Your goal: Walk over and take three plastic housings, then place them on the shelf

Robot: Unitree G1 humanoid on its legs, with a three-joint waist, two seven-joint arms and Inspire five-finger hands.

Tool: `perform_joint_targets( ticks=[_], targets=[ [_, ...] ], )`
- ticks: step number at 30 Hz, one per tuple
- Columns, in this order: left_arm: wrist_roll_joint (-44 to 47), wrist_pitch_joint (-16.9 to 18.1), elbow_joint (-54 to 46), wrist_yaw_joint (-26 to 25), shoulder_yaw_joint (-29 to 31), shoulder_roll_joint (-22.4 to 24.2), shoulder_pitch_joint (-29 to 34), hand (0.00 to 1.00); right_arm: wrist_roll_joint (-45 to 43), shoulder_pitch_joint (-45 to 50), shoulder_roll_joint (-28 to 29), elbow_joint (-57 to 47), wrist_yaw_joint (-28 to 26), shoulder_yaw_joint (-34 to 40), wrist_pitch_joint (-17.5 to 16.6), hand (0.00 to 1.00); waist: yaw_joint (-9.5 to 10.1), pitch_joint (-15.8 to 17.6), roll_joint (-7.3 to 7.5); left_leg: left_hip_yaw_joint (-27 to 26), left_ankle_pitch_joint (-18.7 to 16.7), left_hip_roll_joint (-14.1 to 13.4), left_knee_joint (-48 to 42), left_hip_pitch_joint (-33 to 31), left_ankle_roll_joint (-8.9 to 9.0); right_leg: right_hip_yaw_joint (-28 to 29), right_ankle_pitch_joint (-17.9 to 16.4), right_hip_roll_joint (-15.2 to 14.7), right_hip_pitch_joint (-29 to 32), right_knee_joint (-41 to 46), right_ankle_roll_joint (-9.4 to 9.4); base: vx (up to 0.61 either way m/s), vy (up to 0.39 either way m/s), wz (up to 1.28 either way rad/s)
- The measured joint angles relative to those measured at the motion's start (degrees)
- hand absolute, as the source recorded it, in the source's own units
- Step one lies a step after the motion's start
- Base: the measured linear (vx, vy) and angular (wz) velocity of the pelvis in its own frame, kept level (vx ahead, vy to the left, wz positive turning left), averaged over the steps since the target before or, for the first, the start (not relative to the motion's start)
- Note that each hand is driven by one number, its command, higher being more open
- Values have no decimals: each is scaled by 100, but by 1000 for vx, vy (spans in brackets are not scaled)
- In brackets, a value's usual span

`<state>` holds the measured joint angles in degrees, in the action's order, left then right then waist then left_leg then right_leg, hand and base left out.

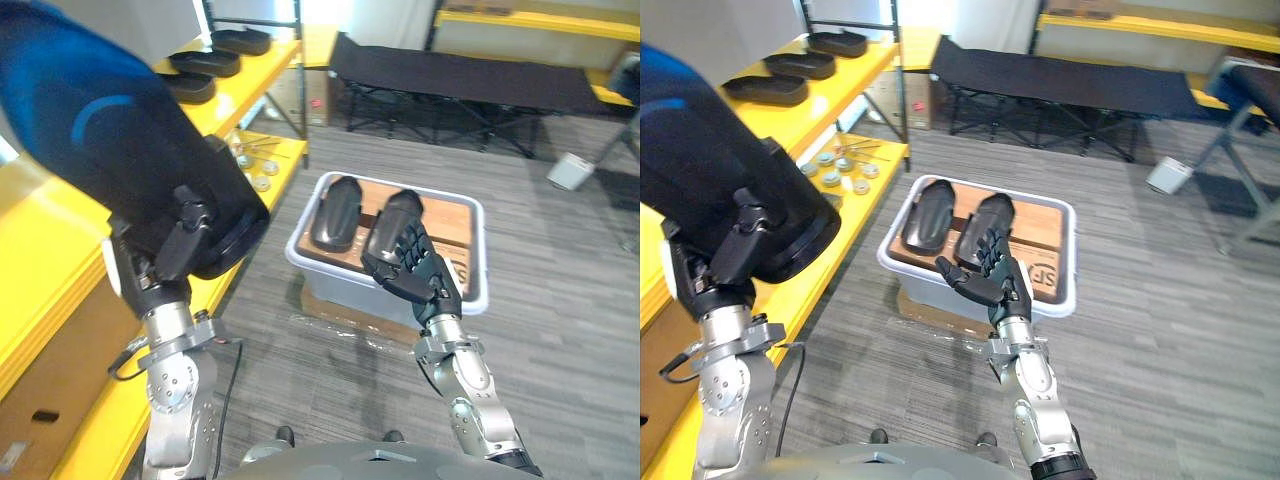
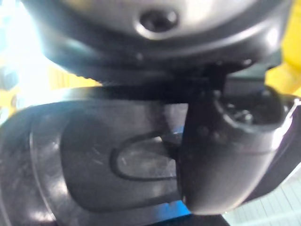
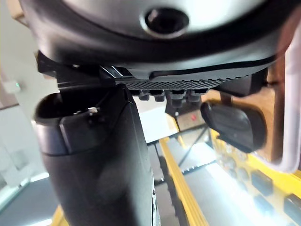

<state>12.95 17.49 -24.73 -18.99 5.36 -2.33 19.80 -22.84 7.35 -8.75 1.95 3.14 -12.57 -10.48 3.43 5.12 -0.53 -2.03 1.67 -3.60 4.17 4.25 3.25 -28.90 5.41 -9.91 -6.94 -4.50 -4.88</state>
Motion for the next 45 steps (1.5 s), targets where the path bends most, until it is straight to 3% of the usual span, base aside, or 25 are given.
perform_joint_targets(
  ticks=[2, 5, 10, 12, 19, 22, 25, 30, 33, 35, 36, 38, 41, 45],
  targets=[
    [26, 2, -92, 47, 197, 54, 289, 0, 19, -193, 5, 137, 106, -182, 37, 100, 247, -2, 3, 153, 18, 15, 0, -5, -5, -163, -35, -3, -92, 0, -15, 4, -10, 40],
    [204, 25, -206, 257, 456, 145, 662, 0, 219, -421, 95, 226, 234, -330, 119, 100, 443, -7, 19, 278, 9, 69, -1, -10, 16, -291, -65, -18, -177, 0, -35, -7, 8, 25],
    [220, 112, -253, 370, 468, 182, 777, 0, 206, -471, 142, 229, 150, -353, 120, 100, 423, -30, 86, 266, 4, 108, -3, -26, 6, -293, -67, -63, -179, 0, -42, -22, 30, -1],
    [215, 111, -253, 475, 396, 180, 774, 0, 717, -470, 115, 228, 115, -373, 119, 100, 394, -47, 148, 251, -15, 85, -7, -24, -22, -285, -82, -67, -176, 0, -32, -9, 9, -4],
    [-17, 107, -252, 468, 245, 164, 777, 0, 1114, -454, -251, 227, -166, -633, 150, 100, 399, -39, 160, 254, -207, 94, -351, -265, -53, -388, -93, -66, -182, 5, -29, 6, 6, 8],
    [-71, 107, -252, 654, 95, 115, 771, 0, 1109, -362, -261, 226, -132, -720, 155, 100, 282, 23, 85, -131, -371, -49, -869, -583, -74, -863, -164, -107, -342, 154, -61, 28, 26, 72],
    [-43, 109, -252, 879, 20, 71, 785, 0, 1113, -348, -214, 226, -27, -886, 154, 100, 402, 79, 44, -41, -298, 53, -786, -553, -78, -1007, -351, -292, -360, 441, -154, 35, 51, 47],
    [-28, 114, -253, 1106, -42, -2, 830, 0, 1070, -366, -26, 225, -42, -1100, 152, 100, 425, 103, 5, -226, -158, 163, -450, -468, -166, -1031, -365, -458, -367, 492, -140, 34, 59, 24],
    [-212, 115, -252, 1460, -238, -193, 793, 0, 1058, -367, -19, 217, 8, -1098, 147, 100, 346, 127, -37, 102, -48, 317, -285, -487, -222, -954, -440, -554, -365, 680, -84, 46, 51, 49],
    [-201, 116, -253, 1858, -426, -424, 703, 0, 1061, -349, -77, 217, 144, -1021, 147, 100, 228, 160, -131, 468, 59, 332, -184, -496, -241, -554, -466, -585, -318, 1076, -42, 64, 63, 98],
    [-197, 130, -253, 2117, -526, -633, 615, 0, 1060, -334, -68, 217, 290, -982, 144, 100, 195, 156, -142, 693, 142, 324, -104, -485, -243, -248, -559, -593, -250, 1369, 56, 89, 48, 91],
    [-190, 136, -253, 2341, -574, -838, 447, 0, 1059, -336, -44, 198, 403, -954, 112, 100, 190, 149, -98, 928, 336, 331, 7, -502, -244, -59, -688, -609, -180, 1647, 51, 115, -28, 77],
    [-179, 136, -252, 2352, -554, -855, 436, 0, 1065, -336, -44, 162, 371, -918, 93, 100, 277, 146, -54, 1018, 461, 426, 2, -581, -237, -49, -963, -713, -168, 1723, 36, 91, -69, 35],
    [-184, 165, -253, 2246, -658, -810, 476, 0, 1072, -332, -75, 161, 262, -844, 88, 100, 278, 163, -115, 1010, 543, 452, 11, -613, -189, -46, -1055, -662, -260, 1502, -48, 23, -81, 10]
  ],
)
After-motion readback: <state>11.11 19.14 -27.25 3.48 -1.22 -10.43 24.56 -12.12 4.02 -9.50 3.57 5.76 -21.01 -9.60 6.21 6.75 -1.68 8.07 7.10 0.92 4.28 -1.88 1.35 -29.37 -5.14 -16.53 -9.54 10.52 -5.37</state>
